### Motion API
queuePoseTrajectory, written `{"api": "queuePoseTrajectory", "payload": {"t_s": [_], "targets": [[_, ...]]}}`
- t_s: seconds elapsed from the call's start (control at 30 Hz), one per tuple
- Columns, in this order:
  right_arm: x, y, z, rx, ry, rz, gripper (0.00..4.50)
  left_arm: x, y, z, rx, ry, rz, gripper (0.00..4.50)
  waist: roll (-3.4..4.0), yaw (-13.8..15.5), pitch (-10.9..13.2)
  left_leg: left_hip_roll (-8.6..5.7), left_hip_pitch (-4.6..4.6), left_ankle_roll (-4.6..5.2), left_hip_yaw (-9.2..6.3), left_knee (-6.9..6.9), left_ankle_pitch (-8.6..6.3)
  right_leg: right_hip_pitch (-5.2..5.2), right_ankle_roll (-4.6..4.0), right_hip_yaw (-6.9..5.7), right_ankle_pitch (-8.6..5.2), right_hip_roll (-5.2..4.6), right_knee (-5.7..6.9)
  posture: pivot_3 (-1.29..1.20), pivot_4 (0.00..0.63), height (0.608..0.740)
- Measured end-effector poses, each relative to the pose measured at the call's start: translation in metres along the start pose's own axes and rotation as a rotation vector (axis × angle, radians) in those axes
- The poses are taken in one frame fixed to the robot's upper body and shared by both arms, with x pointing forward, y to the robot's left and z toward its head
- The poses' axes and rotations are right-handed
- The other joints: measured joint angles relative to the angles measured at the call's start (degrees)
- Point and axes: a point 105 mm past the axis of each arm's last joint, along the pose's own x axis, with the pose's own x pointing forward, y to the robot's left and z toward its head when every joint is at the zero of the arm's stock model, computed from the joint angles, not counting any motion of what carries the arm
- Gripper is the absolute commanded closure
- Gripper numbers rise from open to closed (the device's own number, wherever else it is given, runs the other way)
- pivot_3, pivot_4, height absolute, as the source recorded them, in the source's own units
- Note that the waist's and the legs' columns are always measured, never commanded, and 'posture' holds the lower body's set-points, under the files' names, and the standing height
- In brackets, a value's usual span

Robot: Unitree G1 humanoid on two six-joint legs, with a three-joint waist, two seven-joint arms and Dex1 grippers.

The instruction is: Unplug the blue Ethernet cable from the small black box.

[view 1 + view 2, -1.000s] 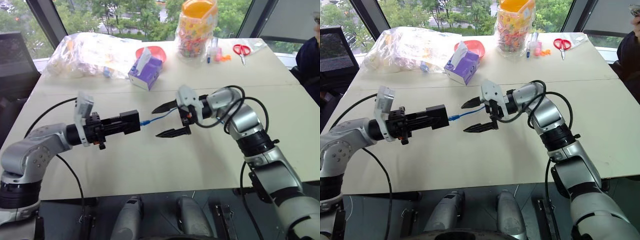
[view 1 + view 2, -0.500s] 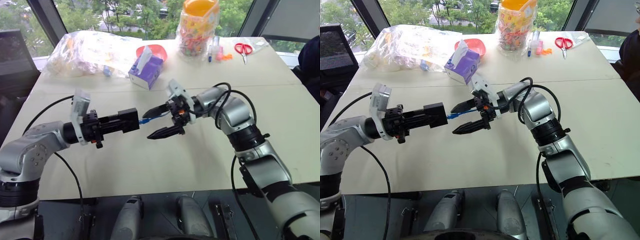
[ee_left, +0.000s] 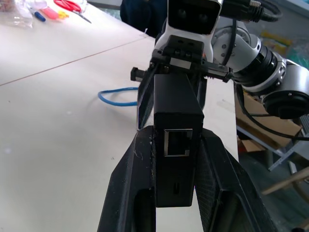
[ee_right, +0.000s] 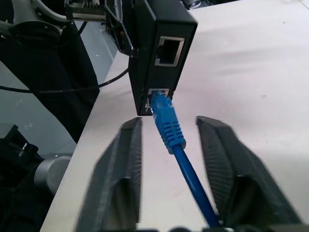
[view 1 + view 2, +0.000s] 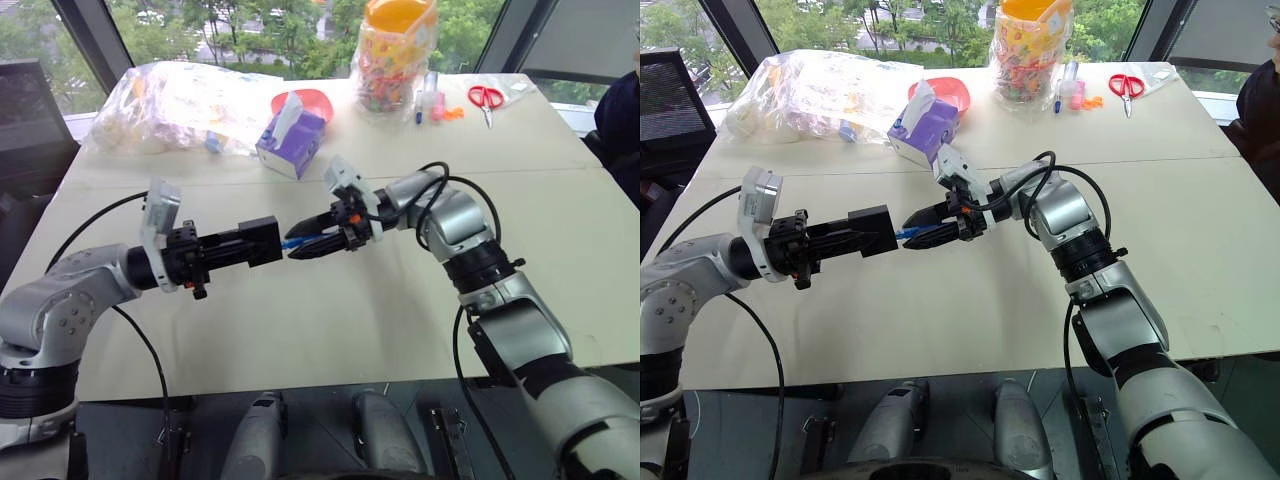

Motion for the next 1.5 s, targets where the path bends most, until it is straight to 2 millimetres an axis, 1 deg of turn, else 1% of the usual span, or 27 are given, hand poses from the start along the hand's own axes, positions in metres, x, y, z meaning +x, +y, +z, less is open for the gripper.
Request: {"api": "queuePoseTrajectory", "payload": {"t_s": [0.37, 0.87, 1.2, 1.43, 1.5], "targets": [[-0.0015, 0.0017, -0.0027, 0.015, 0.011, 0.029, 2.62, -0.0024, -0.0022, -0.0029, 0.009, 0.021, -0.003, 4.03, 0.0, 0.01, 0.0, 0.0, 0.0, 0.0, 0.0, 0.02, 0.0, 0.01, -0.01, 0.0, 0.0, 0.0, 0.01, 0.0, 0.15, 0.726], [-0.0016, 0.0022, -0.0032, 0.012, 0.017, 0.035, 2.62, -0.0017, 0.0006, -0.0041, 0.046, 0.032, 0.015, 4.03, 0.0, 0.01, 0.0, 0.0, 0.0, 0.0, 0.0, 0.02, 0.0, 0.0, 0.01, 0.0, 0.01, 0.0, 0.03, 0.0, 0.15, 0.726], [0.0013, 0.0023, -0.0014, 0.03, 0.015, 0.041, 2.62, 0.0046, 0.0018, -0.0065, 0.077, 0.01, 0.019, 4.03, 0.0, 0.01, 0.0, 0.0, 0.0, 0.0, 0.0, 0.05, 0.0, 0.01, 0.03, 0.0, 0.02, 0.01, 0.07, 0.0, 0.15, 0.726], [0.0051, 0.0027, -0.0009, 0.04, 0.009, 0.046, 2.62, 0.0056, 0.0019, -0.0085, 0.083, 0.017, 0.02, 4.03, 0.0, 0.01, 0.0, 0.0, 0.01, 0.0, 0.0, 0.06, 0.0, 0.01, 0.04, 0.0, 0.02, 0.01, 0.08, 0.0, 0.15, 0.726], [0.0051, 0.0026, -0.0009, 0.04, 0.009, 0.046, 3.14, 0.0053, 0.0021, -0.0086, 0.089, 0.016, 0.023, 4.03, 0.0, 0.01, 0.0, 0.0, 0.01, 0.0, 0.0, 0.06, 0.0, 0.01, 0.04, 0.0, 0.02, 0.01, 0.08, 0.0, 0.15, 0.726]]}}
